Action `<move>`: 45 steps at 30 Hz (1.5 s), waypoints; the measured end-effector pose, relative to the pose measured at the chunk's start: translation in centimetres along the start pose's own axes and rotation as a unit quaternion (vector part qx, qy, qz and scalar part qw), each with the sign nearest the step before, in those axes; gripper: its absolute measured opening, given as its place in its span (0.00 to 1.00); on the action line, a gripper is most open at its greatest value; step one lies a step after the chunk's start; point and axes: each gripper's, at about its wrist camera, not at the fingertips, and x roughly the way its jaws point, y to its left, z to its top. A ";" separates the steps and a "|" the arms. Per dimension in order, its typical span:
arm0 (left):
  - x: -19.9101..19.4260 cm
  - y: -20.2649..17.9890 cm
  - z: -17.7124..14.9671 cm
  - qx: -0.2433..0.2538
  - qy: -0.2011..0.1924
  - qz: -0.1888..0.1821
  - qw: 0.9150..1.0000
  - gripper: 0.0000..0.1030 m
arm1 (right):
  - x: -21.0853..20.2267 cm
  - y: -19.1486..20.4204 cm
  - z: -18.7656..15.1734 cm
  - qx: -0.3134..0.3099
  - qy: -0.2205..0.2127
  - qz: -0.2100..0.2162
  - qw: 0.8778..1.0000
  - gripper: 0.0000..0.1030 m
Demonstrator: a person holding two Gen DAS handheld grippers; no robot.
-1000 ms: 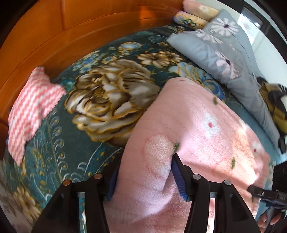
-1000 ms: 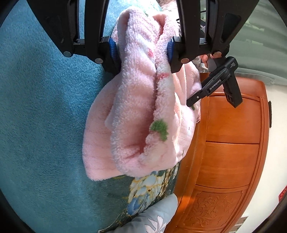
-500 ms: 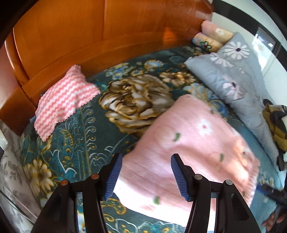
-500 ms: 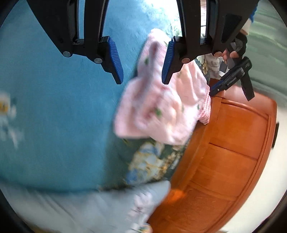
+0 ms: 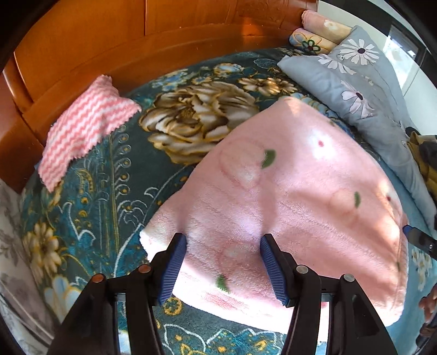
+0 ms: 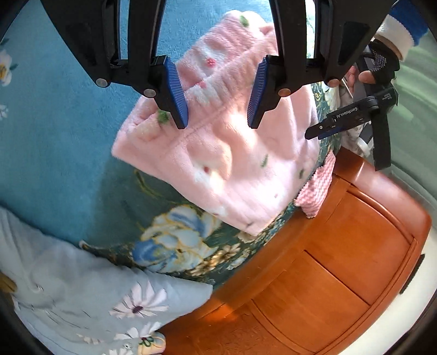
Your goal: Fold clothes
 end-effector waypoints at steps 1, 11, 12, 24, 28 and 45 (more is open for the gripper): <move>0.3 0.1 -0.1 0.000 0.000 -0.002 1.000 0.61 | -0.1 -0.1 -0.2 0.002 -0.003 0.001 1.000 0.45; 0.0 0.3 -0.5 -0.020 -0.003 -0.009 1.000 0.61 | -0.8 0.9 -0.8 -0.005 -0.003 -0.017 1.000 0.45; -0.6 0.3 -0.8 -0.026 -0.009 -0.013 1.000 0.61 | -1.1 1.2 -1.0 -0.008 -0.007 -0.018 1.000 0.45; -1.8 -1.7 -8.5 -0.052 -0.013 -0.021 0.998 0.78 | -2.0 2.5 -9.7 -0.020 -0.008 -0.094 0.995 0.57; -0.7 -1.8 -10.8 -0.066 -0.016 0.003 0.998 0.90 | -0.5 2.6 -11.5 -0.035 0.000 -0.131 0.991 0.63; 0.2 -2.9 -13.1 -0.053 -0.076 0.061 0.994 1.00 | 2.2 5.0 -14.1 -0.105 -0.042 -0.224 0.968 0.76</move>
